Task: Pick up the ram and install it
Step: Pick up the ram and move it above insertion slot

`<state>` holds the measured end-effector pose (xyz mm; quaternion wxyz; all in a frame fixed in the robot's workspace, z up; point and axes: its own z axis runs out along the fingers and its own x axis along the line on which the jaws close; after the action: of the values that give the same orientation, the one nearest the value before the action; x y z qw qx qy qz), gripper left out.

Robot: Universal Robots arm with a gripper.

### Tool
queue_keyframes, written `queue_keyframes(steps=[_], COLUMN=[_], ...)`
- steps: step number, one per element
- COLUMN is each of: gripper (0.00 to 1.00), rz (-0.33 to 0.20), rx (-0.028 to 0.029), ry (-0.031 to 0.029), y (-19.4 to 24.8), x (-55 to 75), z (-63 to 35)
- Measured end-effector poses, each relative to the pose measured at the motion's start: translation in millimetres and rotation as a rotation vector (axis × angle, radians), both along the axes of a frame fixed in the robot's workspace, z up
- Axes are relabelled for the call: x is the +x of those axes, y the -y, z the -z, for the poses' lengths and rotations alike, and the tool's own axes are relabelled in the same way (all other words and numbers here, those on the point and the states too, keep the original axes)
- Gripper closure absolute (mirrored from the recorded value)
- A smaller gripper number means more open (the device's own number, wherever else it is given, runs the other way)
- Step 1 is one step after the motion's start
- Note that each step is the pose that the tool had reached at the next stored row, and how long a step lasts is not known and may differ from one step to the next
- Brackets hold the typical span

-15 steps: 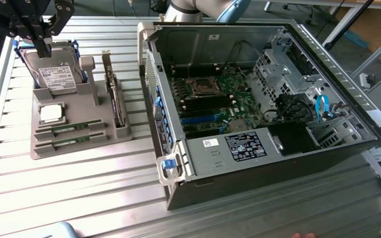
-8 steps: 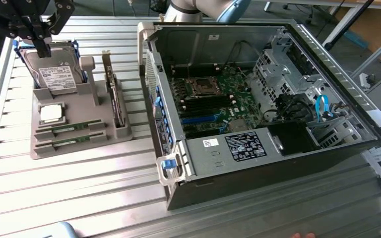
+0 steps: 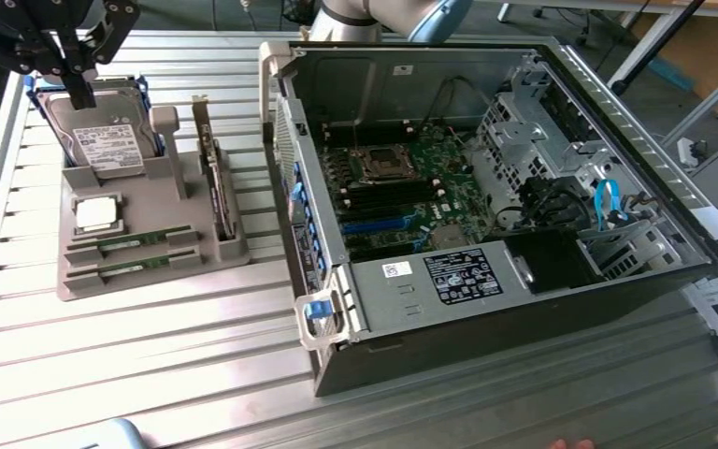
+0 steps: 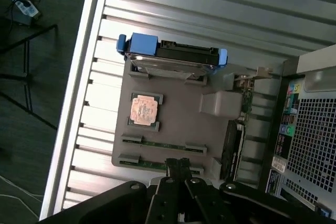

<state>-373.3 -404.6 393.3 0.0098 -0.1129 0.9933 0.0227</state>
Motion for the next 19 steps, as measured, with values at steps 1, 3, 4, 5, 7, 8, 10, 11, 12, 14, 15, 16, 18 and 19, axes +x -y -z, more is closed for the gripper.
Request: queue_keyframes(steps=[1, 3, 4, 5, 7, 8, 10, 11, 12, 14, 15, 16, 18, 19], gripper=[0.89, 0.89, 0.89, 0.89, 0.89, 0.89, 0.89, 0.89, 0.89, 0.89, 0.89, 0.89, 0.89, 0.89], rz=[-0.013, -0.035, -0.046, -0.057, -0.081, -0.093, -0.117, -0.134, -0.145, -0.169, -0.181, -0.193, -0.217, -0.229], rx=[0.0000, 0.0000, 0.0000, 0.0000, 0.0000, 0.0000, 0.0000, 0.0000, 0.0000, 0.0000, 0.0000, 0.0000, -0.0001, -0.0001], ry=[0.0000, 0.0000, 0.0000, 0.0000, 0.0001, 0.0000, 0.0000, 0.0000, 0.0000, 0.0000, 0.0000, 0.0000, 0.0000, 0.0000], y=[0.0, 0.0, 0.0, 0.0, 0.0, 0.0, 0.0, 0.0, 0.0, 0.0, 0.0, 0.0, 0.0, 0.0], x=[0.0, 0.0, 0.0, 0.0, 0.0, 0.0, 0.0, 0.0, 0.0, 0.0, 0.0, 0.0, 0.0, 0.0], z=[0.0, 0.0, 0.0, 0.0, 0.0, 0.0, 0.0, 0.0, 0.0, 0.0, 0.0, 0.0, 0.0, 0.0])
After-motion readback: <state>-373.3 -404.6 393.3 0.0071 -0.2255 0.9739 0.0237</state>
